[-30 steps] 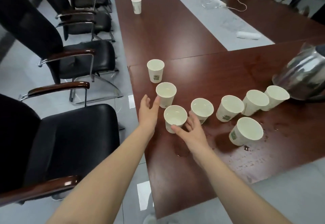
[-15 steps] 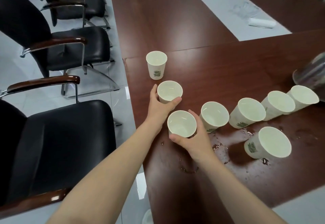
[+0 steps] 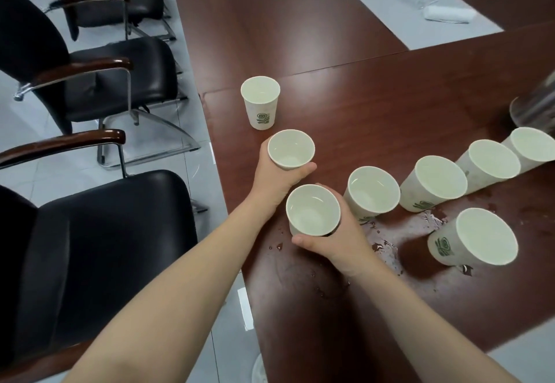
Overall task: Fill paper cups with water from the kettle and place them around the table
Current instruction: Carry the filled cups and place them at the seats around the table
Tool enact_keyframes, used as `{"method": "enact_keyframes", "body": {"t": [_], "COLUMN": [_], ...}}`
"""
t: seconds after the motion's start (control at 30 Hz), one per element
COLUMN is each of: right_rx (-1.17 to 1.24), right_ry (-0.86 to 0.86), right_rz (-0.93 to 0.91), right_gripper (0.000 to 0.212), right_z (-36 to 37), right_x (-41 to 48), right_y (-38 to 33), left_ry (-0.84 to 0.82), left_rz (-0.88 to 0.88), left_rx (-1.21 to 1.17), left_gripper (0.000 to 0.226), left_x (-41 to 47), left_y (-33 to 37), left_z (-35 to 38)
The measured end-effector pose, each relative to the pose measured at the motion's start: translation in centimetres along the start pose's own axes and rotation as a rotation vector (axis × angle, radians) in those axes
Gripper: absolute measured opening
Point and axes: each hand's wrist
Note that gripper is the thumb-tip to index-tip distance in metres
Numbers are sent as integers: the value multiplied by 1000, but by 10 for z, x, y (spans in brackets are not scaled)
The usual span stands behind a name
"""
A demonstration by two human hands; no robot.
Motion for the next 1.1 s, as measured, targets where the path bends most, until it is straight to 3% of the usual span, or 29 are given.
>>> {"method": "enact_keyframes", "body": {"t": [0.63, 0.83, 1.1], "right_rx": [149, 176, 192], "right_ry": [112, 35, -103], "right_rz": [-46, -101, -171], "right_gripper": [71, 60, 61], "right_z": [2, 2, 27], "right_x": [-9, -24, -56], "right_y": [-3, -19, -61], "left_ry": [114, 162, 276], "left_rz": [52, 59, 82], "left_rx": [-48, -93, -114], "left_gripper": [70, 73, 73], "left_x": [-27, -53, -113], "left_y": [4, 18, 52], "left_z": [-18, -41, -94]}}
Point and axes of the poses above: each hand's wrist, its own x-axis towards the middle knuckle, its own z-axis out of the palm, y = z × x, and after that the axes turned 5 degrees about y, right-handed
